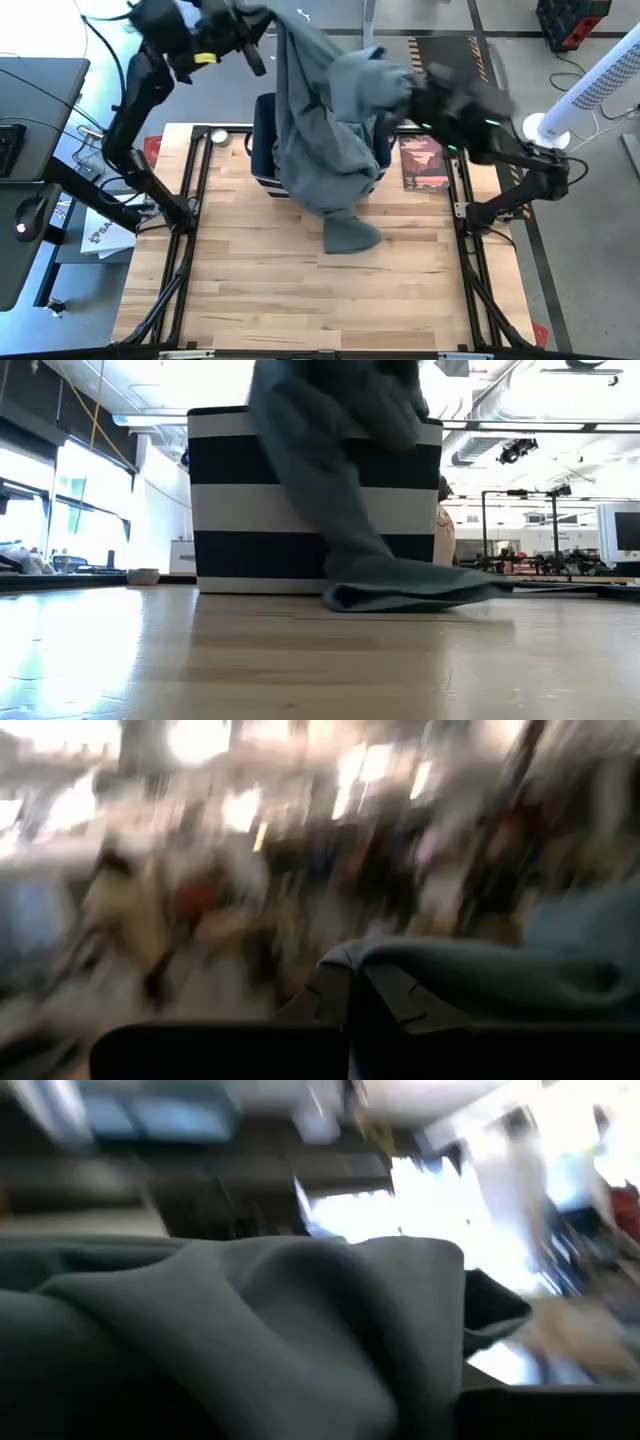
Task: Sort clothes
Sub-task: Put the gray pants into the blue bin
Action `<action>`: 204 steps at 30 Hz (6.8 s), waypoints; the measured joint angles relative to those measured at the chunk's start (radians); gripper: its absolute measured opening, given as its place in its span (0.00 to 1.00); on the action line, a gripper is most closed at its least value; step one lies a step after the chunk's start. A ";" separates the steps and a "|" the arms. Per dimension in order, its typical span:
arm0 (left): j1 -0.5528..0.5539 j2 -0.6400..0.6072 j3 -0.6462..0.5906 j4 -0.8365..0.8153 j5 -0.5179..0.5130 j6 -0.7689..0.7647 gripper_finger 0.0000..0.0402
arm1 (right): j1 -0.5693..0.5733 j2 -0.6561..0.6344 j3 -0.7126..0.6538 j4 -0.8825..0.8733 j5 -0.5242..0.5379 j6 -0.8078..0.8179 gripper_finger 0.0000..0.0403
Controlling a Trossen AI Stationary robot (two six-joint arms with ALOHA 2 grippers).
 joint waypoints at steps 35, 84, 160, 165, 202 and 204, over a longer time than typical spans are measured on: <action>0.198 -0.044 -0.218 -0.585 0.224 -0.260 0.59 | -0.402 0.308 0.503 -1.460 -0.508 0.344 0.53; 0.134 -0.216 -0.634 -0.620 0.243 -0.261 0.50 | -0.454 0.384 0.276 -0.936 -0.563 0.303 0.48; 0.069 -0.319 -0.761 0.080 0.240 -0.339 0.35 | -0.151 0.511 0.077 -0.756 -0.633 0.351 0.43; 0.069 -0.330 -0.761 0.085 0.240 -0.340 0.34 | -0.173 0.557 0.078 -0.716 -0.697 0.373 0.13; 0.069 -0.421 -0.762 -0.010 0.233 -0.314 0.34 | -0.215 0.392 0.132 -0.871 -0.964 0.343 0.01; 0.069 -0.421 -0.762 -0.025 0.233 -0.314 0.34 | -0.197 0.393 0.083 -0.898 -0.968 0.301 0.01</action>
